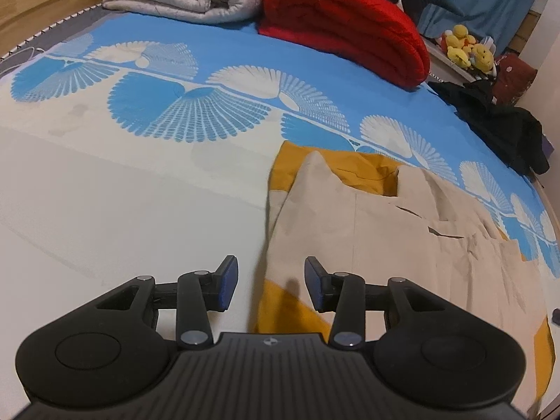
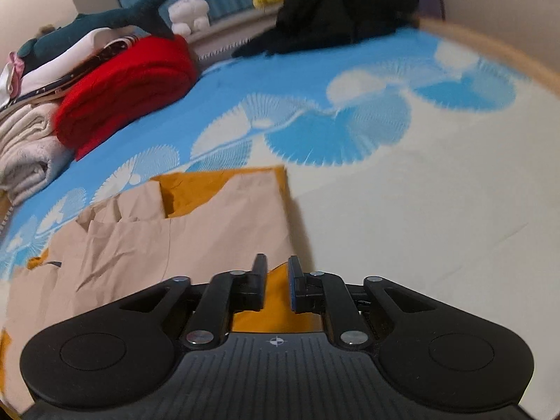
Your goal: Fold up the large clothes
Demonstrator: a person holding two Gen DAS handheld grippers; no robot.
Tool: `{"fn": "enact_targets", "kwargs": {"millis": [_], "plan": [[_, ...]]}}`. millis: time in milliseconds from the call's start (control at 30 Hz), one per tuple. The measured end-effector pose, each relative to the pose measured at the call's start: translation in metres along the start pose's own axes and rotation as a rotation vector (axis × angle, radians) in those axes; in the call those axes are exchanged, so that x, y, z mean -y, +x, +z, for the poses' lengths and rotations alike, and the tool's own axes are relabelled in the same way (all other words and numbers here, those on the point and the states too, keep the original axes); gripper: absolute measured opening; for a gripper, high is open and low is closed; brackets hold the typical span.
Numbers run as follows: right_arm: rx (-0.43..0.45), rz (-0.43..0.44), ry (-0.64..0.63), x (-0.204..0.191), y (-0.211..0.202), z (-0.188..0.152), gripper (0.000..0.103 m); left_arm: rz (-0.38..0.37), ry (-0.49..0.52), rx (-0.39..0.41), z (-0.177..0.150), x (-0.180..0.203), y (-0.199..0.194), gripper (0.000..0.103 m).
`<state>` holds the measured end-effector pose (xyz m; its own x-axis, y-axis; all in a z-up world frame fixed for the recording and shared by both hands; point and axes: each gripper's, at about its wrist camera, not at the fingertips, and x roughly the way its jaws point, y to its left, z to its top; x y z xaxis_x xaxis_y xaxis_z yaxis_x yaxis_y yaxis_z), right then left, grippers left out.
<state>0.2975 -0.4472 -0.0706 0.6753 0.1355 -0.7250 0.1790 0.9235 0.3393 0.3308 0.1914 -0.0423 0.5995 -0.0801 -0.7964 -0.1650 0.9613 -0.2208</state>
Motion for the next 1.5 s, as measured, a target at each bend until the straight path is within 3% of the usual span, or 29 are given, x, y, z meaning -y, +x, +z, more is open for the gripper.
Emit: {"fn": "enact_targets", "kwargs": {"millis": [33, 100, 367, 400, 467, 500, 567, 700, 800, 867, 933, 1000, 1033, 1067, 1167, 1200, 1300, 1333, 1367, 1400, 1433, 1500], "plan": [[-0.026, 0.018, 0.019, 0.001, 0.007, 0.000, 0.034, 0.001, -0.004, -0.004, 0.001, 0.002, 0.003, 0.055], [-0.071, 0.028, 0.034, 0.000, 0.022, -0.001, 0.047, 0.004, -0.010, -0.009, 0.003, 0.004, 0.010, 0.061], [-0.121, 0.010, 0.004, -0.009, 0.044, -0.001, 0.049, 0.015, -0.042, -0.043, 0.011, 0.006, 0.041, 0.063], [-0.119, 0.007, -0.010, -0.011, 0.044, -0.001, 0.046, 0.014, -0.047, -0.047, 0.011, 0.006, 0.044, 0.063], [-0.110, -0.002, -0.043, -0.015, 0.041, 0.000, 0.030, 0.014, -0.044, -0.052, 0.012, 0.008, 0.048, 0.057], [-0.108, -0.011, -0.054, -0.016, 0.041, 0.001, 0.021, 0.007, -0.036, -0.050, 0.012, 0.010, 0.049, 0.034], [-0.095, -0.012, -0.070, -0.017, 0.037, 0.002, 0.013, 0.000, -0.004, -0.037, 0.014, 0.015, 0.046, 0.003], [0.002, 0.014, -0.116, -0.025, 0.018, 0.009, 0.004, 0.010, -0.008, 0.130, 0.026, 0.016, 0.016, 0.000], [0.152, 0.041, -0.105, -0.031, -0.007, 0.020, 0.003, 0.034, -0.044, 0.277, 0.033, 0.014, -0.005, 0.000], [0.249, 0.066, -0.090, -0.034, -0.019, 0.026, 0.003, 0.080, -0.053, 0.332, 0.037, 0.012, -0.010, 0.000], [0.301, 0.036, -0.110, -0.039, -0.019, 0.028, 0.003, 0.083, -0.085, 0.319, 0.041, 0.007, -0.004, 0.000], [0.288, -0.012, -0.112, -0.042, -0.007, 0.031, 0.003, 0.027, -0.114, 0.220, 0.044, 0.003, 0.016, 0.000], [0.252, -0.034, -0.110, -0.042, 0.002, 0.032, 0.003, -0.017, -0.131, 0.156, 0.045, 0.001, 0.027, 0.001], [0.203, -0.056, -0.113, -0.042, 0.013, 0.033, 0.003, -0.047, -0.142, 0.105, 0.044, 0.000, 0.036, 0.008], [0.101, -0.113, -0.123, -0.043, 0.040, 0.031, 0.004, -0.051, -0.101, 0.066, 0.045, 0.006, 0.053, 0.057], [0.083, -0.122, -0.119, -0.042, 0.046, 0.032, 0.004, -0.038, -0.086, 0.064, 0.044, 0.008, 0.057, 0.063], [0.057, -0.125, -0.112, -0.044, 0.054, 0.033, 0.005, -0.038, -0.086, 0.031, 0.047, 0.004, 0.075, 0.062], [0.049, -0.127, -0.111, -0.045, 0.056, 0.033, 0.005, -0.043, -0.090, 0.020, 0.047, 0.003, 0.081, 0.060], [0.043, -0.129, -0.112, -0.045, 0.058, 0.033, 0.005, -0.058, -0.088, 0.010, 0.047, 0.002, 0.085, 0.037], [0.039, -0.131, -0.113, -0.047, 0.060, 0.033, 0.005, -0.079, -0.078, -0.003, 0.048, 0.003, 0.089, 0.003], [0.039, -0.132, -0.116, -0.047, 0.060, 0.034, 0.005, -0.078, -0.057, 0.001, 0.048, 0.006, 0.090, 0.001], [0.072, -0.125, -0.123, -0.051, 0.058, 0.037, 0.004, -0.050, 0.009, 0.096, 0.053, 0.014, 0.078, 0.000]]}}
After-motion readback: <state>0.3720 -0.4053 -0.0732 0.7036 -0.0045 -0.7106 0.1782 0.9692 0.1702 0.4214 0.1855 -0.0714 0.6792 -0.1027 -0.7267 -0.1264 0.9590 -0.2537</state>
